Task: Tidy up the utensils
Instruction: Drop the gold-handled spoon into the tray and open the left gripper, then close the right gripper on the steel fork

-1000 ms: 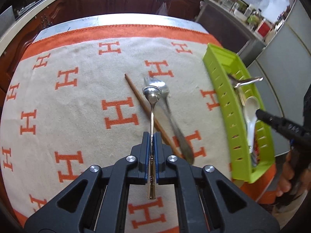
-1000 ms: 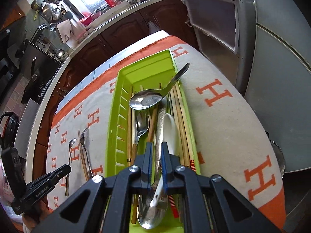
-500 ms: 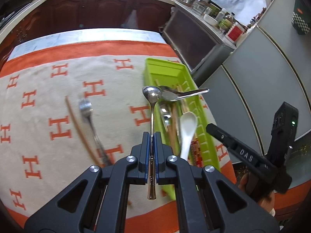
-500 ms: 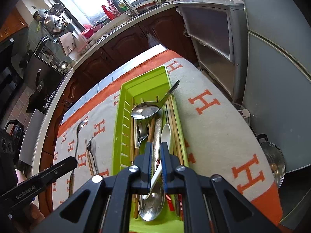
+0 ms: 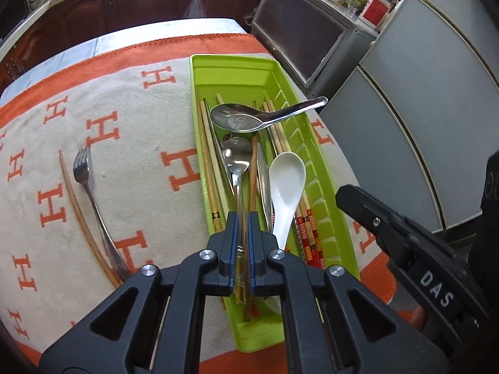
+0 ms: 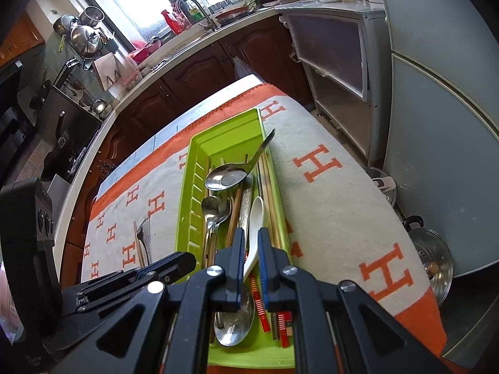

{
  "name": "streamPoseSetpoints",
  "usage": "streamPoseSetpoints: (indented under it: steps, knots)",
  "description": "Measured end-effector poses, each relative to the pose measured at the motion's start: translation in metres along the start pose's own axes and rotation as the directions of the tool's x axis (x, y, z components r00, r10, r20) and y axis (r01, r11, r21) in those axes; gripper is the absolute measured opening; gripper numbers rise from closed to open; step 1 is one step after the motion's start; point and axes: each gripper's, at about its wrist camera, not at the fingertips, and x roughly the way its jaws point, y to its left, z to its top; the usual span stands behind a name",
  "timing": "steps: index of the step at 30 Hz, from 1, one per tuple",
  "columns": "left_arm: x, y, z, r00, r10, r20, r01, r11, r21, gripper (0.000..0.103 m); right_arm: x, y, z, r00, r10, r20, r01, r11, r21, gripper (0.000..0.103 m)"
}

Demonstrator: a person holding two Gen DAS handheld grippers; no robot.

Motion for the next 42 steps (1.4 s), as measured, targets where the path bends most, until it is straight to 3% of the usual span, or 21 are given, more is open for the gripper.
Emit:
streamPoseSetpoints:
  steps: [3,9,18,28,38,42]
  knots:
    - [-0.012,0.004,-0.004,1.000,-0.001,0.014,0.001,1.000,0.009,0.004,0.000,0.004,-0.001,1.000,0.001,-0.002,-0.001,1.000,-0.009,0.008]
    - [-0.045,0.028,-0.018,0.998,0.037,0.049,-0.037,0.999,0.004,0.020,0.001,0.019,-0.007,1.000,0.014,-0.018,-0.015,0.999,-0.041,0.008]
    - [-0.078,0.091,-0.041,0.986,0.142,0.084,-0.134,0.986,-0.100,0.020,0.002,0.055,-0.018,0.998,0.047,-0.044,-0.052,0.992,-0.118,0.008]
    - [-0.101,0.171,-0.069,0.968,0.234,0.087,-0.206,0.945,-0.254,0.020,0.013,0.107,-0.034,0.992,0.072,-0.104,-0.095,0.967,-0.237,0.008]
    - [-0.102,0.207,-0.083,0.960,0.273,0.062,-0.241,0.918,-0.315,0.020,0.044,0.152,-0.044,0.981,0.072,-0.178,-0.129,0.933,-0.335,0.008]
    - [-0.098,0.209,-0.084,0.959,0.276,0.056,-0.246,0.917,-0.313,0.020,0.065,0.162,-0.042,0.975,0.079,-0.207,-0.147,0.930,-0.336,0.023]
